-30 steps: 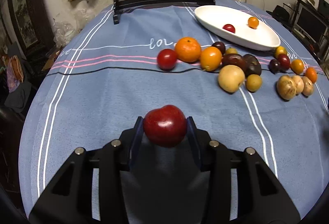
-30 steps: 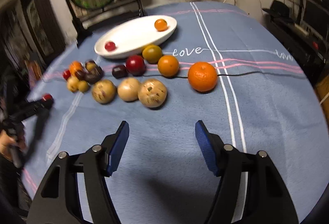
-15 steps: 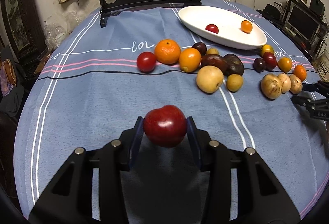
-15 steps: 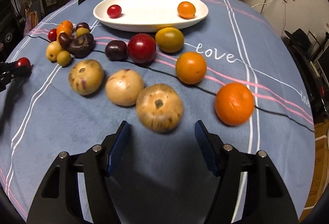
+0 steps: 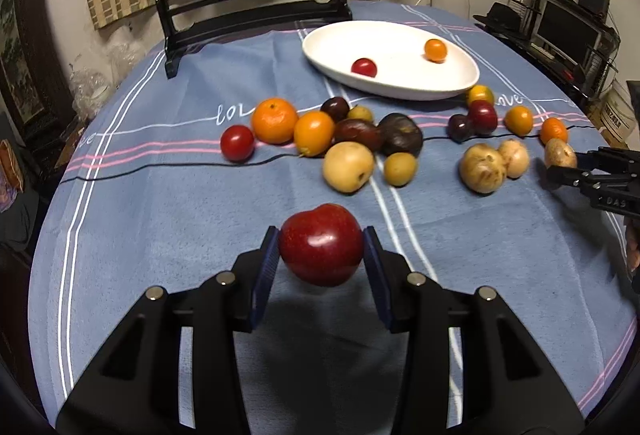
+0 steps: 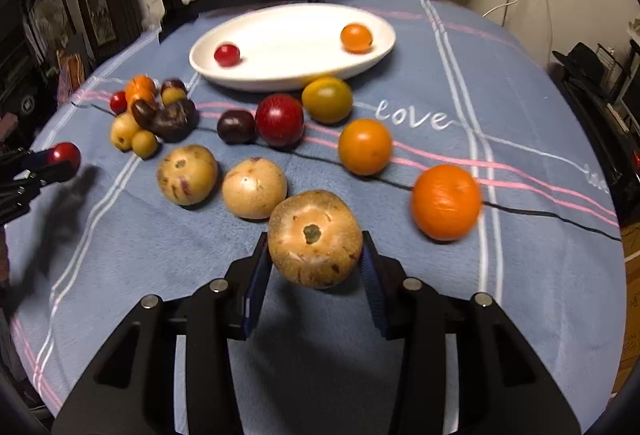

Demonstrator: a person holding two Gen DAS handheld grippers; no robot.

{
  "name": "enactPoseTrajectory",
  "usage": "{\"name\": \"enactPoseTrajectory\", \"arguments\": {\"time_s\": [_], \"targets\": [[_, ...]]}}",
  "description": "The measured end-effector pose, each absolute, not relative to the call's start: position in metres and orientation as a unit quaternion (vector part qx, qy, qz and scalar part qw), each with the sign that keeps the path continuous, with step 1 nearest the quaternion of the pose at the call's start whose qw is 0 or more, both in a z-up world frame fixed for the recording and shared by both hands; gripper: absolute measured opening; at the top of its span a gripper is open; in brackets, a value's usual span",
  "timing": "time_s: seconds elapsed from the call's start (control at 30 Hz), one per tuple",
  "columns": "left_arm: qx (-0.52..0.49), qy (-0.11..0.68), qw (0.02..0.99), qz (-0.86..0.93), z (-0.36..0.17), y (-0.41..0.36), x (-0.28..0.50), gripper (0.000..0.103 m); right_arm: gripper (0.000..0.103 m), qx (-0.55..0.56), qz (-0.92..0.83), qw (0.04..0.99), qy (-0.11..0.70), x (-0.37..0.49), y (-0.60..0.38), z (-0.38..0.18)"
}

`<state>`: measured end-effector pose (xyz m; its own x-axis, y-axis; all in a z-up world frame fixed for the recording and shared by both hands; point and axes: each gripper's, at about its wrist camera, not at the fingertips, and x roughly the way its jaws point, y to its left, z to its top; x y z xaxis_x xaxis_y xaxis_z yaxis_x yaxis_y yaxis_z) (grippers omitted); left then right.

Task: Organize fruits
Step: 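Carry the plum and speckled fruit onto the plate and open both tools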

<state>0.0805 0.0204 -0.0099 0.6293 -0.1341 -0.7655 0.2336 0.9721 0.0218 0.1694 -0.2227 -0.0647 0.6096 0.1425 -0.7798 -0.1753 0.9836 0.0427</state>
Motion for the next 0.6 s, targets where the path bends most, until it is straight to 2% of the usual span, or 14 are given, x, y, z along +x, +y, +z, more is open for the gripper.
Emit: {"name": "enactPoseTrajectory", "arguments": {"time_s": [0.33,0.6], "targets": [[0.057,0.393,0.907,-0.143,0.027,-0.012,0.105,0.043,0.043,0.006,0.132,0.921,0.366,0.175,-0.215,-0.005],[0.03,0.392,0.904,-0.164,0.049,-0.048,0.171,0.043,0.044,0.007,0.142,0.918,0.37,0.232,-0.191,0.001]]}}
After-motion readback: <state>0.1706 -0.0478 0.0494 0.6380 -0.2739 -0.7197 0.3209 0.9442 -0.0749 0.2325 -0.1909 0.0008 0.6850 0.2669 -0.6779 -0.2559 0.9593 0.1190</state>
